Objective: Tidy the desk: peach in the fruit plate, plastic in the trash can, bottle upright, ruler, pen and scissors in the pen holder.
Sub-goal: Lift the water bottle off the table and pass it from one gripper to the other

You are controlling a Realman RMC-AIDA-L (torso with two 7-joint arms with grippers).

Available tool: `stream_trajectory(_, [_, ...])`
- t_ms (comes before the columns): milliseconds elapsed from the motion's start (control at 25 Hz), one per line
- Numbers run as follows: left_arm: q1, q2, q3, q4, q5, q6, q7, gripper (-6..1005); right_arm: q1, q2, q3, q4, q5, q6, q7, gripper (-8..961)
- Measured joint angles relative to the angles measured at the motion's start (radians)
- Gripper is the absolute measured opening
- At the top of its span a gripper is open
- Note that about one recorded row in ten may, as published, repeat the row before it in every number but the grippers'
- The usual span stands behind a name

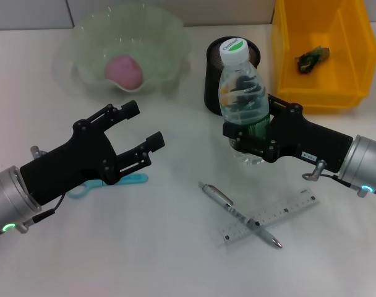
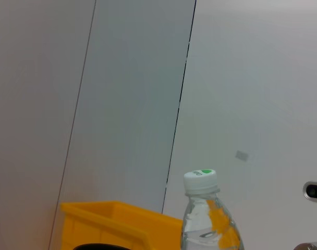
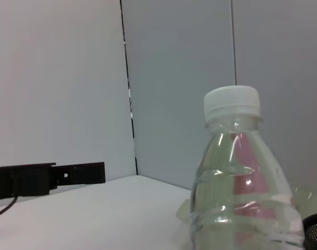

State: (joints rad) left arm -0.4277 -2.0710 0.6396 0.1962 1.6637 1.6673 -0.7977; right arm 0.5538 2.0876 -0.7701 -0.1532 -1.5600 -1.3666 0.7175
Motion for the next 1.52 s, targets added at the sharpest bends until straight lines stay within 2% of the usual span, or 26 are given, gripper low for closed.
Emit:
stream_trajectory(320, [-0.023,-0.003,0.0,-0.009,-0.027,0.0,-0.061,799,-0.001,0.0,-0.002,0.001,0.003,-0.007,-0.013,786])
stream_trajectory(960, [-0.194,-0.009,-0.026,-0.159,-0.051,-0.099,-0.129,800,0.001,0.003,-0.009,0.032,0.003,-0.036,-0.072,791])
stream_trajectory(1520, [-0.258,-0.011,-0.057,-0.222,-0.052,-0.145,-0.127,800,0.028,0.003,-0.012,0.061,-0.002,-0.028,-0.075,796])
